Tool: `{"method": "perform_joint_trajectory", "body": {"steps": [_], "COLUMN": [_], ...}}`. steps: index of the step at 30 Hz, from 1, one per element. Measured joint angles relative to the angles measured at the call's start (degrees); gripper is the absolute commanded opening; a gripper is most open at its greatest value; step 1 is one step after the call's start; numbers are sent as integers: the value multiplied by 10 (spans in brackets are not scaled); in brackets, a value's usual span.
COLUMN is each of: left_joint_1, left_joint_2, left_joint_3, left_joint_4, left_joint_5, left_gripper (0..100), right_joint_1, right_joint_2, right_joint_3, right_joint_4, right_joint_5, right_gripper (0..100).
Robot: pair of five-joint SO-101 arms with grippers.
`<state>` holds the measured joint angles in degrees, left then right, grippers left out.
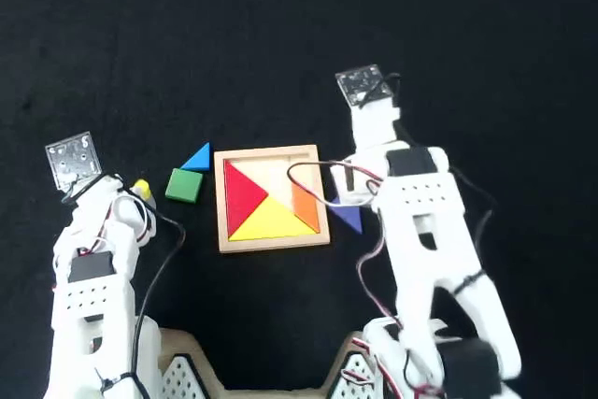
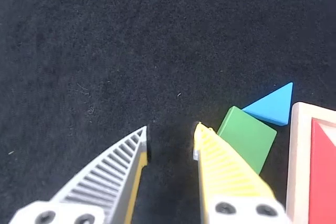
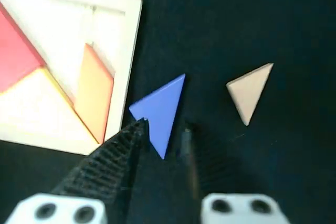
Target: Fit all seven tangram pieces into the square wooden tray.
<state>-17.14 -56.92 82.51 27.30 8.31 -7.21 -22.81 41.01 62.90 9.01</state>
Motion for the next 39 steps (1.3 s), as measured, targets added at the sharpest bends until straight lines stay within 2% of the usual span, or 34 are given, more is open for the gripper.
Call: {"method": "perform_joint_trajectory", "body": {"steps": [4, 8, 15, 29, 39], "left_joint_1": [0, 0, 0, 2, 2], "left_joint_2": [0, 0, 0, 0, 0], "left_joint_3": [0, 0, 7, 11, 11], "left_joint_4": [0, 0, -19, -21, -21], "left_joint_5": [0, 0, 0, 0, 0], "left_gripper": [153, 155, 155, 155, 155], "right_joint_1": [0, 0, -61, -59, -34], "right_joint_2": [55, 95, 102, 206, 227], "right_joint_3": [0, 0, 0, -23, -30], "right_joint_4": [-14, -19, -19, -41, -55], "right_joint_5": [40, 38, -3, -11, -10], "right_gripper": [121, 180, 180, 180, 180]}}
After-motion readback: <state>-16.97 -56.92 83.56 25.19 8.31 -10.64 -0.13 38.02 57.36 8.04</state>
